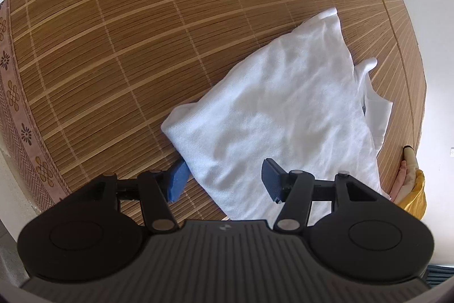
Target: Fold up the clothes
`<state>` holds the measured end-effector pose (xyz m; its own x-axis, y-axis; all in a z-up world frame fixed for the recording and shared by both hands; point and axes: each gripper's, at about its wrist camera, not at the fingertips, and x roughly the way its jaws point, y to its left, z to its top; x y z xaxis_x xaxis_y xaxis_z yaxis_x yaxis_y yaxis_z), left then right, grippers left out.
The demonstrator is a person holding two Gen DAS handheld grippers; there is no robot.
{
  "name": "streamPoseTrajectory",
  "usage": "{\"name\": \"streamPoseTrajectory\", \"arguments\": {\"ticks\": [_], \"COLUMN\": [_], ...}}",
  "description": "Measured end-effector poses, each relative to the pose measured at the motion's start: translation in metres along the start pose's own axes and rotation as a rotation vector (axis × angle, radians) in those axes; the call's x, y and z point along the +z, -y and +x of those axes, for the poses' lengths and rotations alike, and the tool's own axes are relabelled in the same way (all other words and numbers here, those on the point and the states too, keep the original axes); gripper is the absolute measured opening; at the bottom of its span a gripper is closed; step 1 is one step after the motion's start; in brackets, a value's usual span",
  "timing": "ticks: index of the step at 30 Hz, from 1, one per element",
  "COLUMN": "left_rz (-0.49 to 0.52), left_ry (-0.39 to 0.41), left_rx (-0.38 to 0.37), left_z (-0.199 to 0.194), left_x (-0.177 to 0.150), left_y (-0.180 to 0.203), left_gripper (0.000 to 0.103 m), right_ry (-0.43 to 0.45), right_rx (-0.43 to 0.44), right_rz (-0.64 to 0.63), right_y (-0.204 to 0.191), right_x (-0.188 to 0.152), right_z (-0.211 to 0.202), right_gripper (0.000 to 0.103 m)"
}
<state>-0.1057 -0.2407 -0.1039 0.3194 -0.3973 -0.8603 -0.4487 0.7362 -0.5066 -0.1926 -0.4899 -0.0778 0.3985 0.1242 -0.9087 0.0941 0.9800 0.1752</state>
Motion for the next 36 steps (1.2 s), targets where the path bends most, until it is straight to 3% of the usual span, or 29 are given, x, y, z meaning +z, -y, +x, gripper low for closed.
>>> {"name": "streamPoseTrajectory", "arguments": {"ticks": [2,4,5,7,9,15,20,22,25,28,32,33,36], "left_rz": [-0.009,0.013,0.02,0.024,0.049,0.291,0.684,0.781,0.959,1.069,1.282,1.317,1.38], "left_ry": [-0.003,-0.008,-0.01,-0.012,0.002,0.079,0.192,0.219,0.248,0.269,0.298,0.299,0.306], "left_rx": [0.0,0.017,0.024,0.027,0.035,0.157,0.222,0.22,0.224,0.227,0.238,0.238,0.224], "left_z": [0.008,0.011,0.009,0.004,-0.005,-0.037,-0.067,-0.081,-0.072,-0.062,-0.057,-0.057,-0.056], "left_x": [0.005,0.009,0.012,0.018,0.024,0.041,0.028,0.016,-0.003,-0.017,-0.043,-0.047,-0.052], "left_y": [0.009,0.014,0.011,0.006,0.003,0.005,0.034,0.041,0.061,0.07,0.075,0.075,0.073], "left_gripper": [0.061,0.038,0.016,0.013,0.011,0.011,0.011,0.011,0.011,0.011,0.011,0.011,0.011], "right_ry": [0.005,0.006,0.009,0.017,0.02,0.033,0.028,0.027,0.026,0.03,0.067,0.068,0.074], "right_rx": [-0.016,-0.02,-0.022,-0.03,-0.039,-0.007,0.037,0.043,0.028,0.036,0.196,0.238,0.316], "right_rz": [0.016,0.04,0.053,0.075,0.088,0.127,0.101,0.09,0.094,0.143,0.3,0.316,0.288], "right_y": [0.0,0.003,0.005,0.01,0.014,0.016,0.0,-0.004,-0.003,0.009,0.028,0.024,0.001], "right_x": [0.001,0.003,0.003,0.005,0.007,0.012,0.018,0.021,0.024,0.032,0.061,0.072,0.106], "right_z": [0.0,0.001,0.0,-0.001,-0.002,-0.003,0.003,0.005,0.007,0.004,-0.005,-0.004,0.0], "right_gripper": [0.075,0.076,0.076,0.076,0.076,0.076,0.076,0.076,0.076,0.074,0.079,0.084,0.084]}}
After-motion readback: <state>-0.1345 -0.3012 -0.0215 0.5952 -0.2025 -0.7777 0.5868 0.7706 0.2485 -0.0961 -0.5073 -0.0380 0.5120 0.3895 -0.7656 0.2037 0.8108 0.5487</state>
